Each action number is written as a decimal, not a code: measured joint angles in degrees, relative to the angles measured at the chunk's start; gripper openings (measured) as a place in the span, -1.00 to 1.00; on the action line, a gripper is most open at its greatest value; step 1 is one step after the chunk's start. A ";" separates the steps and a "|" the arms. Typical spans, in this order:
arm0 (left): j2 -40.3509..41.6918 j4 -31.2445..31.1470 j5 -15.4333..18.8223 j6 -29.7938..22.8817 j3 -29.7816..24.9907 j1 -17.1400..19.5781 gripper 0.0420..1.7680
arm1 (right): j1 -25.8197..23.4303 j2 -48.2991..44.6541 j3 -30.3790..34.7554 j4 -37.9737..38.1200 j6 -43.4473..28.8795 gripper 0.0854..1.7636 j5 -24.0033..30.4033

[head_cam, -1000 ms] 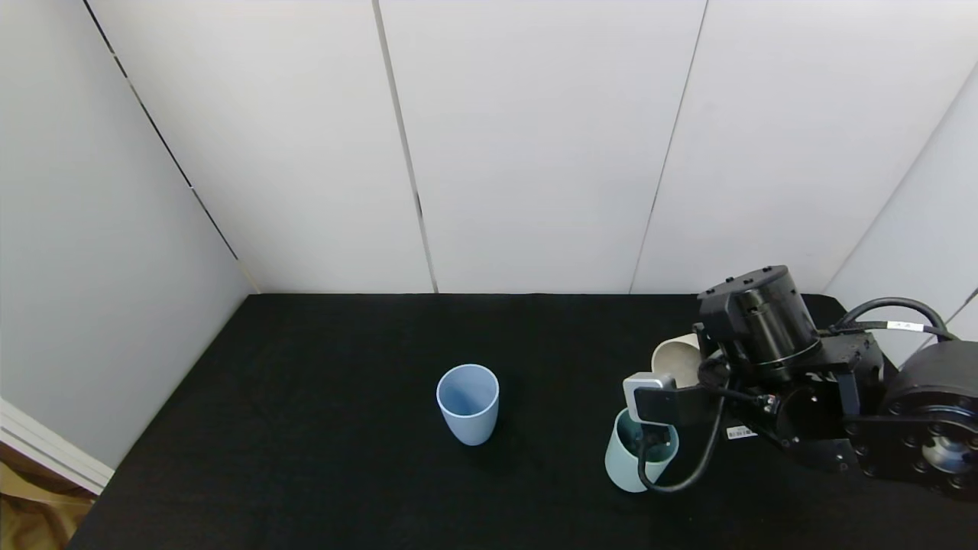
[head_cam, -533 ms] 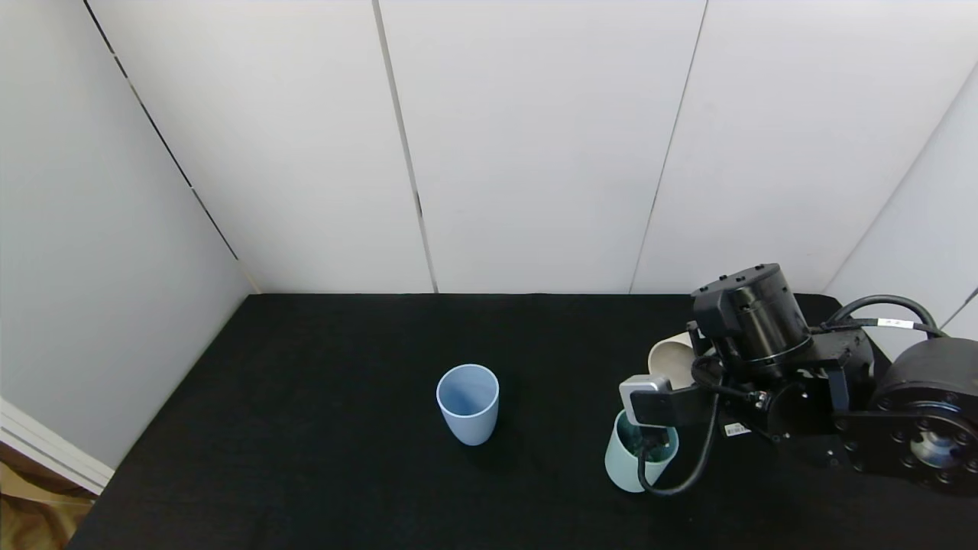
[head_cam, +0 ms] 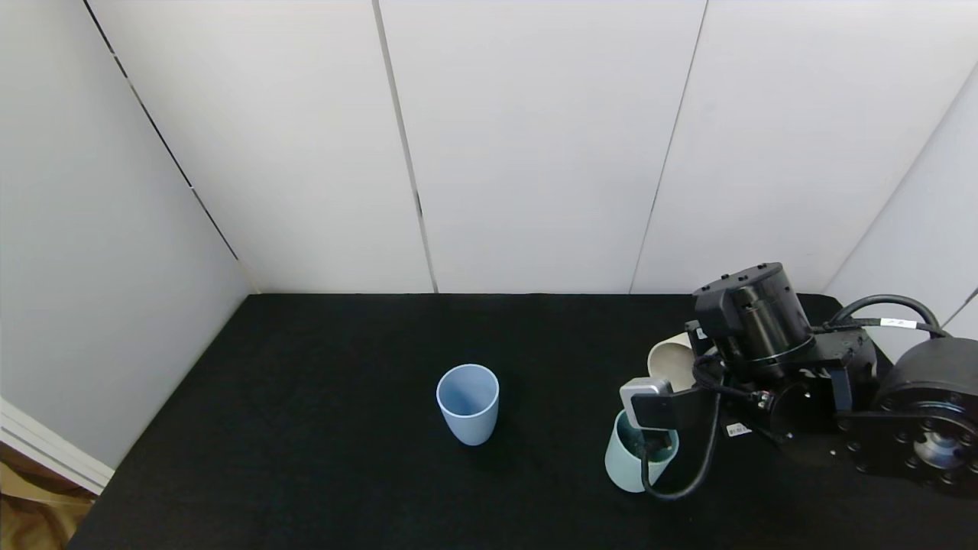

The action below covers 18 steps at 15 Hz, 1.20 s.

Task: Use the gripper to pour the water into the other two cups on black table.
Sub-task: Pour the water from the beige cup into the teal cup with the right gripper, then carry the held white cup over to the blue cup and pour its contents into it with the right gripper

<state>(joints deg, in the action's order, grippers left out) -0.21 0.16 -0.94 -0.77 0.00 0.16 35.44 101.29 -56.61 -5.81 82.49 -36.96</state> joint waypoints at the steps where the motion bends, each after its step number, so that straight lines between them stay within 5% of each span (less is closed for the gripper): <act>1: 0.00 0.00 0.01 0.00 0.00 0.00 0.94 | 0.02 -0.17 0.20 0.01 -0.68 0.39 0.56; 12: 0.00 0.00 0.00 0.02 0.00 0.00 0.94 | -1.40 -5.13 -0.27 1.96 -23.67 0.39 10.70; 18: 0.00 0.00 0.00 0.02 0.00 0.00 0.94 | 2.68 -3.61 -16.81 13.97 -29.55 0.39 10.53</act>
<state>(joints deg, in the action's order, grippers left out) -0.21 0.16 -0.94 -0.74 0.00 0.16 38.12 97.68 -73.42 8.16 52.94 -26.43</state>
